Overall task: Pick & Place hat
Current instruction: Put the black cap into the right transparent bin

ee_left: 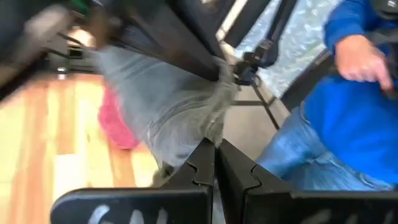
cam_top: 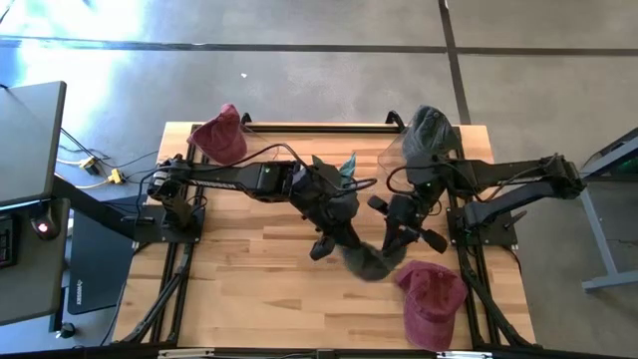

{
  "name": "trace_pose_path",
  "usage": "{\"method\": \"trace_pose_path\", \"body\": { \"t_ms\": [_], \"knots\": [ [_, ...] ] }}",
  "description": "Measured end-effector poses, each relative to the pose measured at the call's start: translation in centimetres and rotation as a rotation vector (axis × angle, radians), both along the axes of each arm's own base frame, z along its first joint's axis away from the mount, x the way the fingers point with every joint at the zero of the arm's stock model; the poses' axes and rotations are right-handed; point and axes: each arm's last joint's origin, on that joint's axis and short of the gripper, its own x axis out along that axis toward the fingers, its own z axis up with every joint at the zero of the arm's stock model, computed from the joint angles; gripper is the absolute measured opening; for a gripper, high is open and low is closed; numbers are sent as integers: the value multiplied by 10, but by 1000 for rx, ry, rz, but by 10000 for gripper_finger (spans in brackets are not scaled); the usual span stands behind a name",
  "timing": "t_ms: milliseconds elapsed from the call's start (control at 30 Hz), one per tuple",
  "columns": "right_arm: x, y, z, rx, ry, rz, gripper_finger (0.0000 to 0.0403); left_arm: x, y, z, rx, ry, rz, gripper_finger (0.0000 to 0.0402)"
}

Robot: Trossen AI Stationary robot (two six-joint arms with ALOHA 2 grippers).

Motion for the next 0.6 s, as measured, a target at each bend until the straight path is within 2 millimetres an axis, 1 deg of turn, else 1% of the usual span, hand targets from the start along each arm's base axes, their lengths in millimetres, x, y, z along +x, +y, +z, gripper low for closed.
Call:
{"method": "trace_pose_path", "body": {
  "t_ms": [67, 167, 233, 333, 467, 533, 600],
  "knots": [
    [-2, 1, 1, 27, 26, 8, 22, 0, 4, 0, -16, 17, 26, 1],
    [-10, 1, 7, 59, 22, 56, 8, 0, 7, -2, -39, 53, 39, 9],
    [-20, 1, 13, 77, 18, 99, 7, -2, 8, -5, -29, 85, 28, 27],
    [-38, -2, 16, 74, 60, 76, 6, -4, 9, -9, -7, 128, 36, 66],
    [-59, -11, 9, 32, 122, -71, 5, -8, 9, -15, 4, 203, 54, 111],
    [-70, -17, 9, 26, 135, -166, 3, -10, 10, -17, -25, 259, 81, 122],
    [-82, -23, 13, 24, 117, -270, 3, -12, 10, -20, -60, 316, 125, 125]
  ]
}}
